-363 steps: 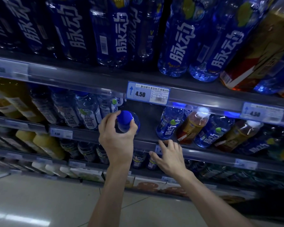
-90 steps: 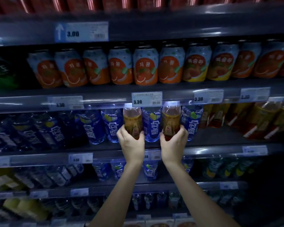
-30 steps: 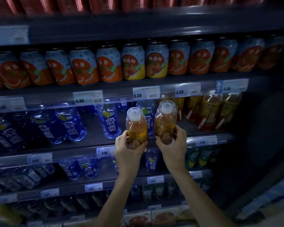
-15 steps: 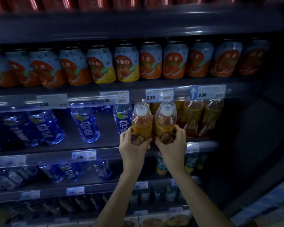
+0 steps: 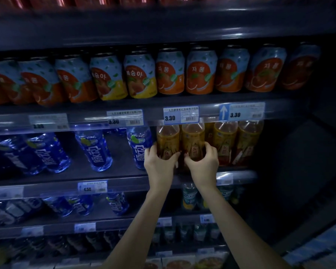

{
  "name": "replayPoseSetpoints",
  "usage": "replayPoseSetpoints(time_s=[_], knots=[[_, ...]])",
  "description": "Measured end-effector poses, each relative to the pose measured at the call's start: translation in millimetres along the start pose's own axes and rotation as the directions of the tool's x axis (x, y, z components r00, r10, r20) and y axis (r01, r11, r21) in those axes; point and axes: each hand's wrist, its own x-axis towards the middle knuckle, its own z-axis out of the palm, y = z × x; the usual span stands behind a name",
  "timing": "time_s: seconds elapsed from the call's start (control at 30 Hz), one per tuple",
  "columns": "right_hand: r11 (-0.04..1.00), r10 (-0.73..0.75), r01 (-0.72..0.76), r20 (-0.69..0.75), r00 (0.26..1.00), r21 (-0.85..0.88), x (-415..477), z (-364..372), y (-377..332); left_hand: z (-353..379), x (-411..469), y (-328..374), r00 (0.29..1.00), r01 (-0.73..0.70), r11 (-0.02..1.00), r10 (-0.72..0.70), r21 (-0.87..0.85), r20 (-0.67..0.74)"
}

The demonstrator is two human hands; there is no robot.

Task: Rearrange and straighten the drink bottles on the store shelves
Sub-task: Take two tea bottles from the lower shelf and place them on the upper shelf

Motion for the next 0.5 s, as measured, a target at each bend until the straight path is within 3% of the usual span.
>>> replayPoseSetpoints(time_s=[0.5], knots=[[0.999, 0.004, -0.003, 0.011, 1.000, -0.040, -3, 3, 9, 18, -8, -3, 0.999, 0.054, 0.998, -0.054, -0.014, 0.005]])
